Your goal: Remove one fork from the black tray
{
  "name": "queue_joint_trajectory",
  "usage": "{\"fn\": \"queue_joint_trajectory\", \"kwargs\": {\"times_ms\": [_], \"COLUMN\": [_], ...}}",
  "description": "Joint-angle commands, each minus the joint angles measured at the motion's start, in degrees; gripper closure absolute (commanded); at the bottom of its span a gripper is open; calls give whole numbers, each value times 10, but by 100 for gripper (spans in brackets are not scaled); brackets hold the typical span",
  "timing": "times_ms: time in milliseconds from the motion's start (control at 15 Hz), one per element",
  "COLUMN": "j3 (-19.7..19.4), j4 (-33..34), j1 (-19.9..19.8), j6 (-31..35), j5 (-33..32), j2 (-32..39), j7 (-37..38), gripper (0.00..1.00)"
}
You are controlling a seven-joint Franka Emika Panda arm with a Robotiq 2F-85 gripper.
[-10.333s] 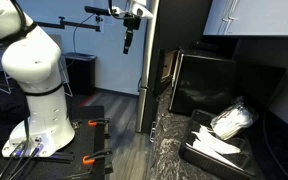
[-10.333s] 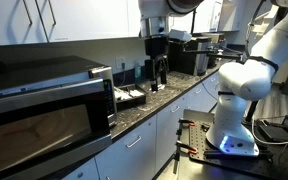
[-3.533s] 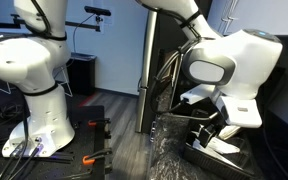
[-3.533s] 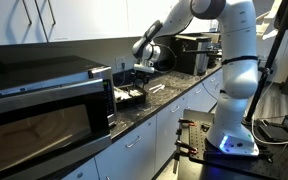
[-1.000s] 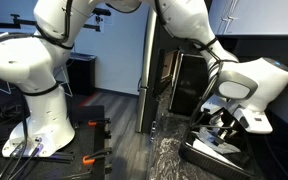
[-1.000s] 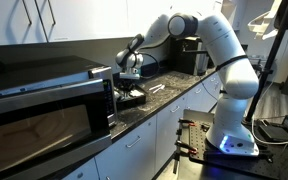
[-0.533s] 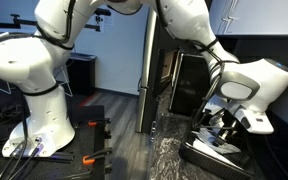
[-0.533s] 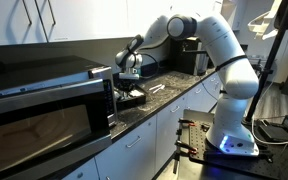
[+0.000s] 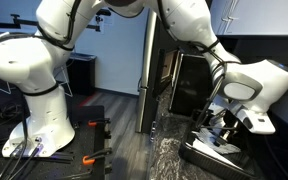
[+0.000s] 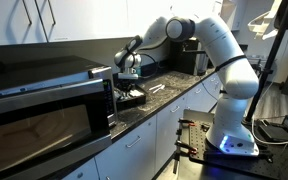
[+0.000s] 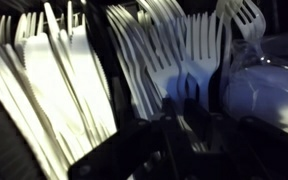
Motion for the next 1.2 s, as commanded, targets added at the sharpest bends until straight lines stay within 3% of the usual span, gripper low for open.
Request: {"fn": "queue_joint_trajectory", "kwargs": {"times_ms": [0,200,1133], "j3": [2,2,-10], "j4": [24,26,-83], "j1": [-3,-3,17], "j6": [-18,-19,9], "j5": [-8,-11,-26], "j2": [24,22,-101], "j7": [-8,-9,-5], "gripper": [93,100,99]}}
